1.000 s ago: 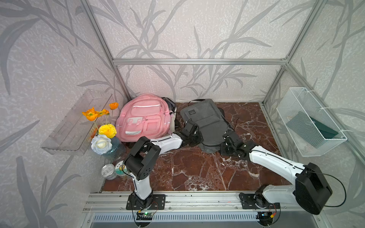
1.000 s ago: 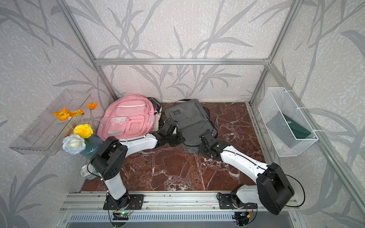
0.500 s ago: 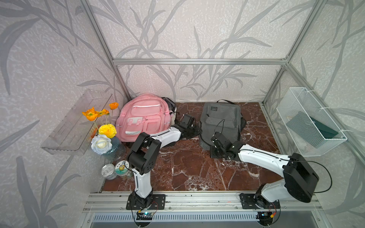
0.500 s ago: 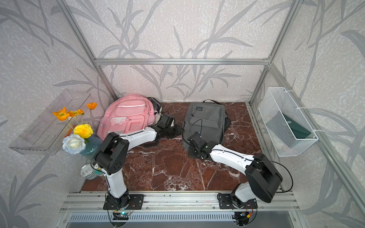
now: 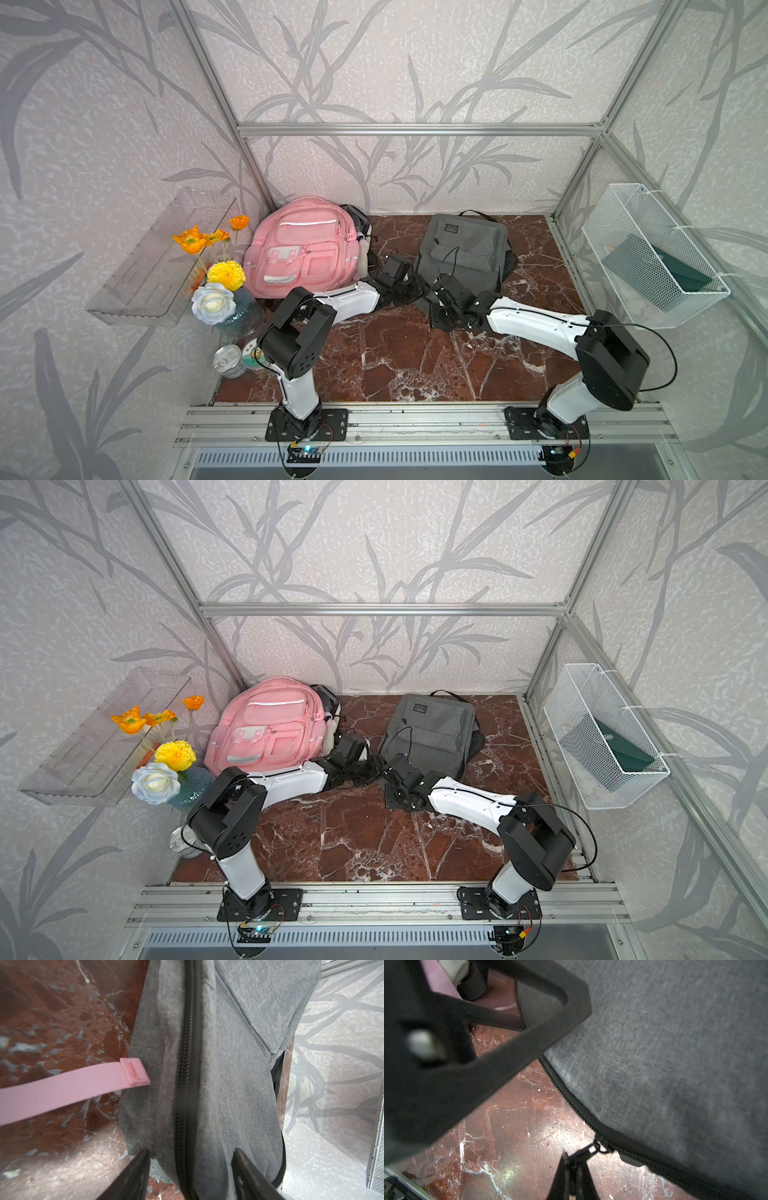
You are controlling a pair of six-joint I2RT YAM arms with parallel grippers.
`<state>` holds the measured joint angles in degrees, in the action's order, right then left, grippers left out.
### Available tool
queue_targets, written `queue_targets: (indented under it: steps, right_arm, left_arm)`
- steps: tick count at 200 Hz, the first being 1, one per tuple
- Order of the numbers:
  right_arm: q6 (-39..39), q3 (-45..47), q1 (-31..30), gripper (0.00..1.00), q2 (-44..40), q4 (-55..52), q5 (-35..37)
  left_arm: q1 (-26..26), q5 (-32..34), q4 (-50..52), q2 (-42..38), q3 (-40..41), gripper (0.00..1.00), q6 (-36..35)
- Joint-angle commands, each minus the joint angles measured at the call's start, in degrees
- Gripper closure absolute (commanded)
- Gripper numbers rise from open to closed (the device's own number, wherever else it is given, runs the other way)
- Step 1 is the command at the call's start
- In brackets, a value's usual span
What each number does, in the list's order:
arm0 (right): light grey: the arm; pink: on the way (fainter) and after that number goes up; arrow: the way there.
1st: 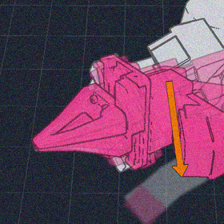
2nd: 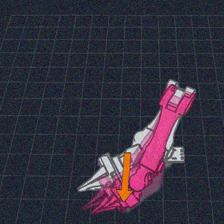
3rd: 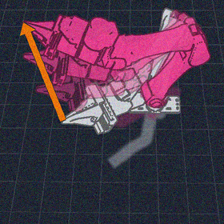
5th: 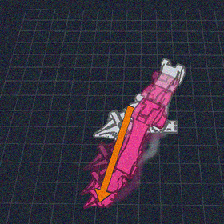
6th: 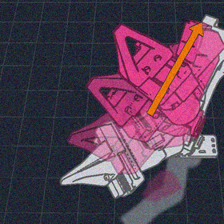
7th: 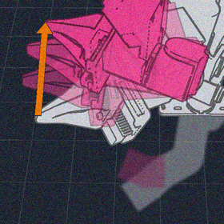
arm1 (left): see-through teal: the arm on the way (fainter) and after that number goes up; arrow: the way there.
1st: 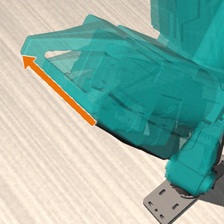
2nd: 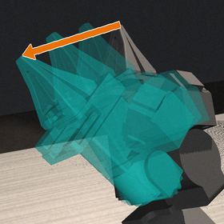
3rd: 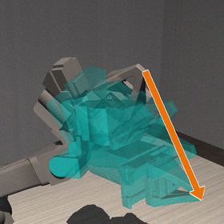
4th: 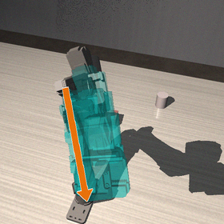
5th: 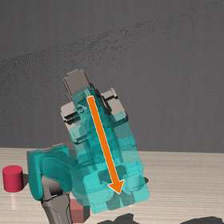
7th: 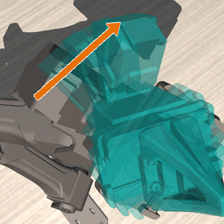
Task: Zip up the backpack
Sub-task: Zip the zipper on the backpack.
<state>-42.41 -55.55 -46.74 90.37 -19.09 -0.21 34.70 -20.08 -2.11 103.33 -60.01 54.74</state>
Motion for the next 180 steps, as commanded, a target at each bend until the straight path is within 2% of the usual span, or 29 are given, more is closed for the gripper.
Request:
queue_targets:
  steps: [1,19,32,48,81,133,154,163,180]
  right_arm:
    - [0.13,0.07,-0.58,1.0,-0.61,0.77,0.01]
    - [0.11,0.8,-0.63,1.0,-1.58,-0.35,1.4]
    - [0.27,1.52,-0.63,1.0,-2.53,-1.08,2.53]
    - [0.82,2.61,-0.54,1.0,-3.8,-2.94,4.27]
    - [1.35,5.59,1.28,1.0,-8.06,-8.67,8.63]
    - [1.75,13.09,8.17,1.0,-16.98,-9.63,9.86]
    - [2.93,13.3,8.5,1.0,-17.3,-7.2,7.26]
    - [3.37,12.73,8.46,1.0,-16.41,-5.8,4.81]
    - [2.8,11.05,8.31,1.0,-13.73,-3.16,1.18]
  left_arm:
    - [0.25,-1.1,-1.64,2.45,-2.69,0.46,0.19]
    - [-0.48,0.91,0.26,3.05,-3.16,0.68,-0.51]
    - [-1.37,1.7,0.72,2.97,-3.34,0.81,-0.89]
    - [-2.8,3.87,2.4,2.36,-3.75,0.88,-1.98]
    - [-6.89,5.84,6.04,2.35,-5.77,0.96,-4.7]
    - [-10.91,5.69,9.93,5.33,-12.59,0.96,-8.06]
    - [-10.93,4.42,10.2,7.23,-15.88,0.94,-8.0]
    - [-10.75,3.23,10.2,7.96,-17.01,0.89,-7.44]
    - [-9.86,2.55,10.09,7.29,-17.27,0.7,-6.75]
